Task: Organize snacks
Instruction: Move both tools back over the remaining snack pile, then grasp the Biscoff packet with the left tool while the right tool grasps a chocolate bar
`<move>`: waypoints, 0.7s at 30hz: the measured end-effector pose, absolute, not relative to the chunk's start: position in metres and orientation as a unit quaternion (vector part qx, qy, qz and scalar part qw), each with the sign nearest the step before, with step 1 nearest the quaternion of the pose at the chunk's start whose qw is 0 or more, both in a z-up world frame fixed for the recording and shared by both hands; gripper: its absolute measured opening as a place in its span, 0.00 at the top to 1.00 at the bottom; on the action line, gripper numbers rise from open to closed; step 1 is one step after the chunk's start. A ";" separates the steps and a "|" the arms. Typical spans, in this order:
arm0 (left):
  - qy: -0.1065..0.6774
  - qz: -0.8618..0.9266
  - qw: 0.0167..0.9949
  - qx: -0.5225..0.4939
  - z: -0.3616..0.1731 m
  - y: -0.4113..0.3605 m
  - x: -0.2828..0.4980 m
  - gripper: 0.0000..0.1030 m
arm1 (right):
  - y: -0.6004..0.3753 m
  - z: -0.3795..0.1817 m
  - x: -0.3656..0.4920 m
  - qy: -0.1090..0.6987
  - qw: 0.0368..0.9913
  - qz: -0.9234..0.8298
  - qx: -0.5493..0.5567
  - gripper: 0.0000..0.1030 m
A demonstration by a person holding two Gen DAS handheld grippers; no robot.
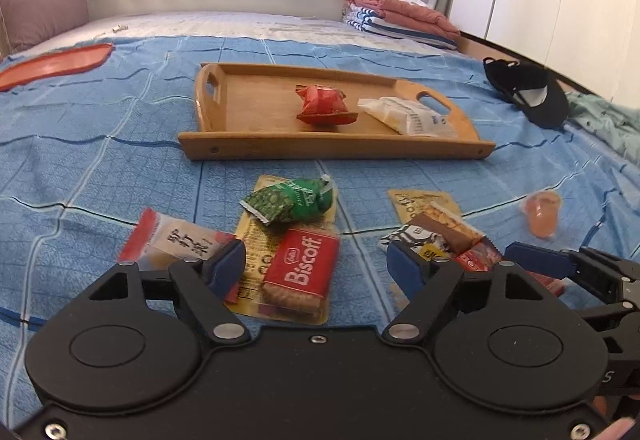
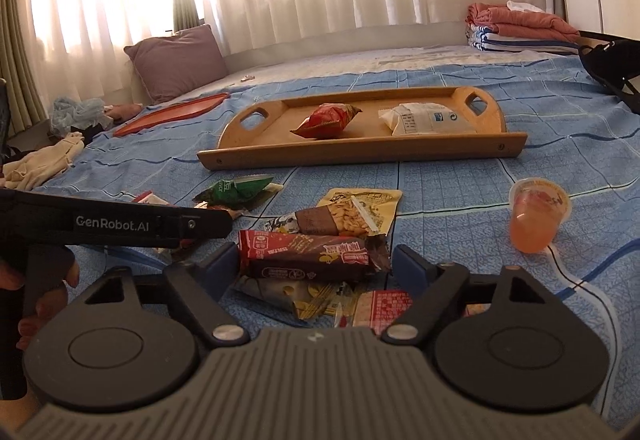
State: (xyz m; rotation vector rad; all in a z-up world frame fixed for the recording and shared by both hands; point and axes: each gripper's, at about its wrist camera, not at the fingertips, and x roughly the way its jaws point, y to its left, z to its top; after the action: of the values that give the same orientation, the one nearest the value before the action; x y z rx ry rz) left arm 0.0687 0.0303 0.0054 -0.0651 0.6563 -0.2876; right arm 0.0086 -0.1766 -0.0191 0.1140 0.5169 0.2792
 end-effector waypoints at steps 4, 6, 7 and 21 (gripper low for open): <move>0.328 -0.145 0.933 -0.027 0.003 0.026 0.069 0.31 | -0.178 -0.012 0.005 0.246 0.958 0.140 0.049 0.28; 0.325 -0.141 0.935 -0.019 0.003 0.023 0.067 0.37 | -0.178 -0.009 0.005 0.249 0.957 0.141 0.050 0.29; 0.325 -0.141 0.935 -0.016 0.003 0.022 0.067 0.39 | -0.179 -0.009 0.005 0.249 0.957 0.141 0.050 0.31; 0.329 -0.142 0.933 -0.009 0.005 0.015 0.066 0.53 | -0.186 -0.014 0.025 0.274 0.954 0.110 0.053 0.00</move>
State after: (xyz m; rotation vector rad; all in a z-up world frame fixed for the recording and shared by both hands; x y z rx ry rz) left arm 0.0655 0.0146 0.0053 -0.0175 0.6739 -0.2914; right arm 0.0253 -0.1859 -0.0145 0.1083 0.5559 0.2238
